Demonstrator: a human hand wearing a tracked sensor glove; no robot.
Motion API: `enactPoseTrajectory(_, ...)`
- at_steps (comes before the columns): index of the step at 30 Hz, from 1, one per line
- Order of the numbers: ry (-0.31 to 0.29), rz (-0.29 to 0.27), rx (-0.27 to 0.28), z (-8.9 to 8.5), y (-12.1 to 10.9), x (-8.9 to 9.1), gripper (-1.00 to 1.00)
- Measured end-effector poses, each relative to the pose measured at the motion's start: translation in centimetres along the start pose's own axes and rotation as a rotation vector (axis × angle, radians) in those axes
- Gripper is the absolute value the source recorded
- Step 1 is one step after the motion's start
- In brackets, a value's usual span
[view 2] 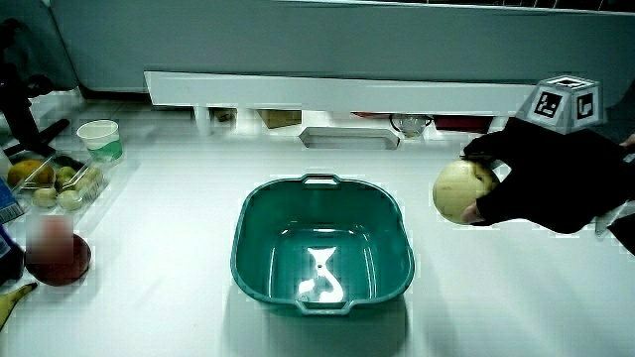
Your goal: Place pear on desk
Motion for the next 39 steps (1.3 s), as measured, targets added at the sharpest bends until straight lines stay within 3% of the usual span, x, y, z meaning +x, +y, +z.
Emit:
enactPoseTrajectory(7, -0.017, -0.053, -0.044, -2.5, 0.9, 2.6, 0.00)
enactPoseTrajectory(21, 0.003, -0.122, -0.147, -7.8, 3.3, 5.0, 0.00)
enactPoseTrajectory(26, 0.036, -0.133, -0.182, -9.1, 3.8, 5.7, 0.00)
enactPoseTrajectory(30, 0.021, -0.145, -0.180, -9.9, 4.0, 5.7, 0.00)
enactPoseTrajectory(39, 0.041, -0.155, -0.230, -11.7, 4.5, 6.3, 0.00)
